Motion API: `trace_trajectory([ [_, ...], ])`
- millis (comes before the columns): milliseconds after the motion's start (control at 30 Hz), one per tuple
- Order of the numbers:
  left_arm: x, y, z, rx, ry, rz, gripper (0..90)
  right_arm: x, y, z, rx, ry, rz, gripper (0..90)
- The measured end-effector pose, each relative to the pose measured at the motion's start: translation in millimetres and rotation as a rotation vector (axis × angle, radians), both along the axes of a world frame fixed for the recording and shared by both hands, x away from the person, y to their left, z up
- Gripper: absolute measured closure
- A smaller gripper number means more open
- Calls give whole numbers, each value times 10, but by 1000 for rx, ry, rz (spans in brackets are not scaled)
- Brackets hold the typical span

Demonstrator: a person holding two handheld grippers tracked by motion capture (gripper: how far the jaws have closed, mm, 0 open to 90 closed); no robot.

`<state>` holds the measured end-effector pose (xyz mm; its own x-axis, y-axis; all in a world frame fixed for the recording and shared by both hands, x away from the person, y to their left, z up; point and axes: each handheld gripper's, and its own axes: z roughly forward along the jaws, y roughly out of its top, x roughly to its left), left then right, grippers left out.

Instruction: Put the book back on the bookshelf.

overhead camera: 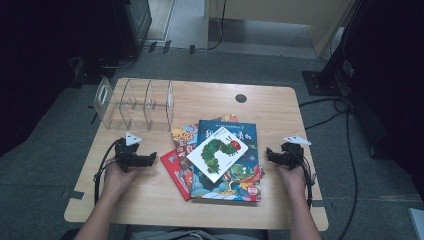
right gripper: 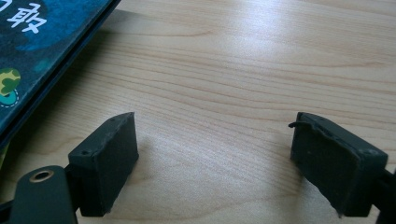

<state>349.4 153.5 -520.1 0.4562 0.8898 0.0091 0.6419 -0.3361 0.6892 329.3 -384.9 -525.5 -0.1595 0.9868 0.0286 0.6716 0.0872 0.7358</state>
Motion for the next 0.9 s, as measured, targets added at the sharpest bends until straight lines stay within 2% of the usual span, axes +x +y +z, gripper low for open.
trace_trajectory([
  [333, -2, 21, 2, -5, -5, 4, 44, 1, 3, 0, -1, 1, 14, 141],
  [400, -12, 52, 15, -12, -18, 10, 113, 1, 3, 1, -1, 0, 15, 146],
  [433, -12, 68, 27, -12, -19, 18, 175, 0, 3, 1, 0, 0, 16, 148],
  [500, -13, 82, 33, -10, -18, 19, 230, 0, 0, 2, 0, -1, 24, 165],
  [600, 5, 96, 76, -10, 12, 12, 274, -9, -14, 6, 4, -14, 53, 242],
  [700, 24, 108, 135, -66, 50, -18, 377, -17, -27, 9, 5, -25, 76, 310],
  [767, 8, 111, 169, -95, 46, -39, 445, -18, -34, 24, 6, -17, 79, 367],
  [867, 3, 70, 231, -58, 40, -73, 497, -9, -37, 56, 5, 4, 103, 439],
  [900, 3, 61, 248, -65, 40, -82, 528, -7, -33, 66, 6, 11, 104, 453],
])
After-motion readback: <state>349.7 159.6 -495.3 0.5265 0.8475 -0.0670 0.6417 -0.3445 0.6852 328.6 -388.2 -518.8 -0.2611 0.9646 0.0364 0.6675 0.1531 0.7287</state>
